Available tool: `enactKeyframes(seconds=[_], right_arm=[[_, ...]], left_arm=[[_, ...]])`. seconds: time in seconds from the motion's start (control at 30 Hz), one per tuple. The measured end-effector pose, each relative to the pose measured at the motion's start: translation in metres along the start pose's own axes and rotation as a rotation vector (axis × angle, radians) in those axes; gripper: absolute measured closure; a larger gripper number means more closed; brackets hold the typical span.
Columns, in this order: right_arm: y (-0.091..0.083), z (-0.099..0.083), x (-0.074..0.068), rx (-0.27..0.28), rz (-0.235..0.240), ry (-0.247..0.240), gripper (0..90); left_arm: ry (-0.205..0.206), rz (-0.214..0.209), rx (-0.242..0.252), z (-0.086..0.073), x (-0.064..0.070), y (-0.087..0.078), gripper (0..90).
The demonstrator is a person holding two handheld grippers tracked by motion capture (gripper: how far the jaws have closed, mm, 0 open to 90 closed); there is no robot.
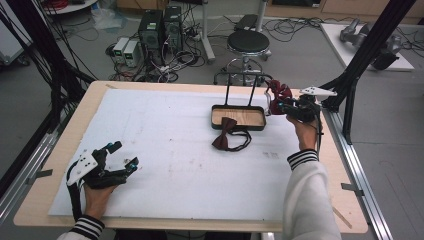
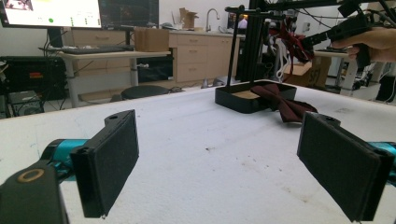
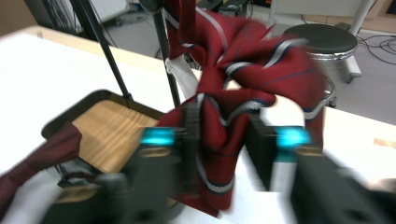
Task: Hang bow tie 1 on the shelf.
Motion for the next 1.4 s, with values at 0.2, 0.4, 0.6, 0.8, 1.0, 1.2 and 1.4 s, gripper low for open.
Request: enactKeyframes(seconds=[0.2,0.4,0.6,0.8,1.0,1.2,1.4], right_arm=[[0.0,0.002,-0.006,0.003,-0.04,-0.009,8.1],[-0.005,0.007,-0.01,0.017,-0.034,-0.004,8.1],[-0.017,0.014,-0.02,0.058,-0.031,-0.02,8.1],[-0.034,0.018,-0.031,0.09,-0.035,-0.027,8.1],[-0.048,0.021,-0.044,0.122,-0.034,-0.038,8.1],[-0.062,0.024,-0.055,0.155,-0.035,-0.061,8.1],[-0.073,0.02,-0.07,0.171,-0.011,-0.063,8.1]], left_arm=[[0.0,0.0,0.001,0.0,0.0,0.0,13.1],[0.0,0.0,0.001,0.0,0.0,0.0,13.1],[-0.002,0.001,0.0,0.0,0.0,0.0,13.1],[-0.005,0.001,0.003,0.0,0.0,0.0,13.1],[-0.004,-0.002,0.004,0.0,0.0,0.0,13.1],[-0.007,0.0,0.005,0.0,-0.001,-0.001,13.1],[-0.008,-0.001,0.005,0.0,-0.001,-0.001,13.1]])
Point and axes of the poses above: each handheld gripper's, and its own axes: y roughly forward along the jaws, z roughly out of its top, x roughly to its right, the point moved 6 cm from there along y, roughly forward along the jaws, and after that the axes turned 15 degrees about -y, right-handed, at the moved point
